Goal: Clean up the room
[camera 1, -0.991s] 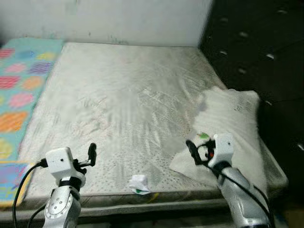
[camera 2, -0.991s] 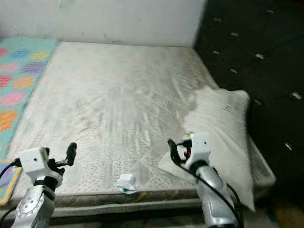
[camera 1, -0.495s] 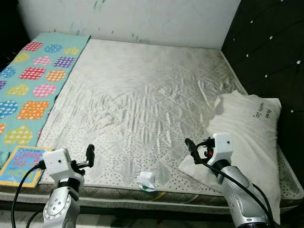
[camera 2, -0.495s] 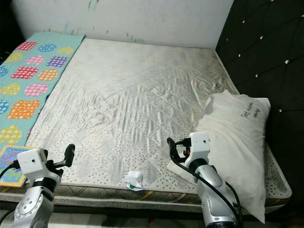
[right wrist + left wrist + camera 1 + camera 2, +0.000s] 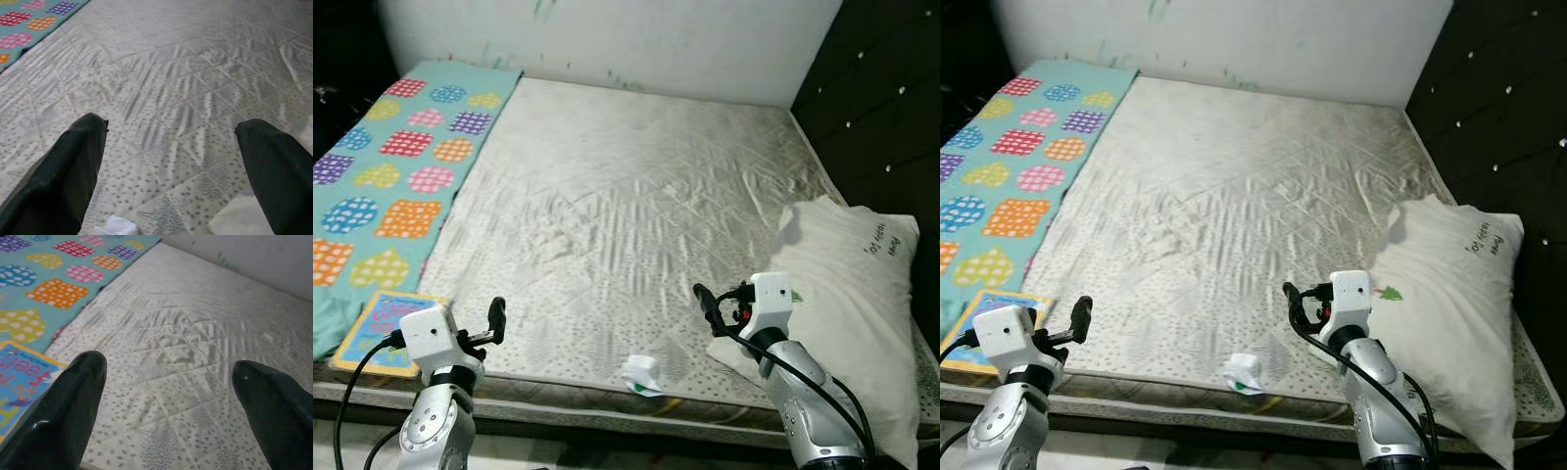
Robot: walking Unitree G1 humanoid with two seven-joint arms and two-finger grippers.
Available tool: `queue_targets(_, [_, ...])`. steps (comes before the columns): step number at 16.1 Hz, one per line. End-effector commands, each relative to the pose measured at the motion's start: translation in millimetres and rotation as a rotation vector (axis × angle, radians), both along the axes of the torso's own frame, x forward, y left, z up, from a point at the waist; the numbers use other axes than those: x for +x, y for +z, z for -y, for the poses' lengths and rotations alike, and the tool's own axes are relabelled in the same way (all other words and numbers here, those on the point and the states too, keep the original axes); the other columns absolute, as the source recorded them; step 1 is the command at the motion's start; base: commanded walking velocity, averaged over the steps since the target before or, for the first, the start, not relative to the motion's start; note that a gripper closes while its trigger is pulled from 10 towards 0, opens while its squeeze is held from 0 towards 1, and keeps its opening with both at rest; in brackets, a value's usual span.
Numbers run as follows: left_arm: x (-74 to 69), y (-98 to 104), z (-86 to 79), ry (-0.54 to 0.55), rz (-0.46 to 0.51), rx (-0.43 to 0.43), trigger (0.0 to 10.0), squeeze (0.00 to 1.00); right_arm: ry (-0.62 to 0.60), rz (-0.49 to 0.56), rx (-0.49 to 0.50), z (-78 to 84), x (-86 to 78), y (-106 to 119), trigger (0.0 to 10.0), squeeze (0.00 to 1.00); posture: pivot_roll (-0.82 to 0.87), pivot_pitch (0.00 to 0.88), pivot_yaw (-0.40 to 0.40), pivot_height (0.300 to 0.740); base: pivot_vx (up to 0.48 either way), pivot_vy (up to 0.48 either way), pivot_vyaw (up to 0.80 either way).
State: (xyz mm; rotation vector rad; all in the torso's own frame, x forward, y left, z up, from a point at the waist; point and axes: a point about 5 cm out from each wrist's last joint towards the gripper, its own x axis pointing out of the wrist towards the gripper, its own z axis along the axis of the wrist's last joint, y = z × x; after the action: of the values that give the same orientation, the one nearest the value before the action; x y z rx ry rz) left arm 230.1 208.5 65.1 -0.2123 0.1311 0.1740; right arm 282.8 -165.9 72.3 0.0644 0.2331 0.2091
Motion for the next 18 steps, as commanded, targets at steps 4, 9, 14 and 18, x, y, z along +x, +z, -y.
queue_targets(4, [1.3,-2.7,0.2,-0.003,-0.018,-0.001,10.0,0.0,-0.01,-0.005,-0.002,2.8,0.2,-0.9,10.0,0.0,-0.09,0.058,-0.087,0.74,0.0,0.406,0.0])
queue_targets(9, [0.9,-3.9,1.1,-0.001,-0.02,-0.003,10.0,0.0,-0.008,-0.005,-0.008,3.6,-0.2,-1.5,10.0,0.0,-0.09,0.051,-0.088,0.74,0.0,0.341,0.0])
queue_targets(14, [0.6,-4.4,0.9,-0.001,-0.019,-0.001,10.0,0.0,-0.002,-0.004,-0.01,3.1,-0.6,-1.6,10.0,0.0,-0.09,0.048,-0.09,0.74,0.0,0.0,0.0])
queue_targets(18, [1.0,-1.2,2.0,-0.018,0.007,-0.002,10.0,0.0,-0.006,-0.003,-0.006,2.3,-0.5,-1.4,10.0,0.0,-0.09,0.056,-0.086,0.74,0.0,0.0,0.0])
